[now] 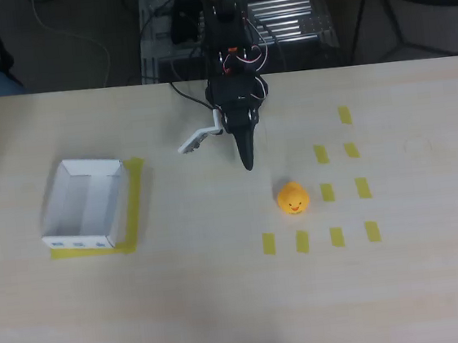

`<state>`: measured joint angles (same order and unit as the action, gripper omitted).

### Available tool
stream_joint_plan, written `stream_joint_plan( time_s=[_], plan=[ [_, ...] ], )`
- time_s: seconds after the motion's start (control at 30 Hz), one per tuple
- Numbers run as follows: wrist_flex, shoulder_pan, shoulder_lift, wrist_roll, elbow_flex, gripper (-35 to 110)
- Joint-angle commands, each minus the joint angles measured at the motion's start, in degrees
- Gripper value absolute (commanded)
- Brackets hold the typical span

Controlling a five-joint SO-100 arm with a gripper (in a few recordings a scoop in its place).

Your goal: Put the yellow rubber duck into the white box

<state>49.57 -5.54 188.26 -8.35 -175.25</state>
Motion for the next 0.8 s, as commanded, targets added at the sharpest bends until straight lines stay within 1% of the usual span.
stream_joint_plan(
  time_s=[0.0, 0.37, 0.43, 0.5, 0.57, 0.63, 0.7, 0.77],
  plan=[
    [-1.23, 0.44, 2.90, -0.70, -2.99, 0],
    [-1.14, 0.26, 2.90, -0.70, -2.90, 0],
    [-2.02, 0.18, 2.72, -0.79, -3.08, 0],
    [-5.10, 0.88, 0.18, -0.35, -2.46, 0],
    [-9.14, 2.02, -5.27, 0.97, 0.97, 0],
    [-10.28, 2.55, -12.83, 3.43, 7.65, 0],
    [-8.35, 2.64, -20.74, 9.32, 16.00, 0],
    [-3.43, 2.46, -28.04, 15.21, 25.58, 0]
  ],
)
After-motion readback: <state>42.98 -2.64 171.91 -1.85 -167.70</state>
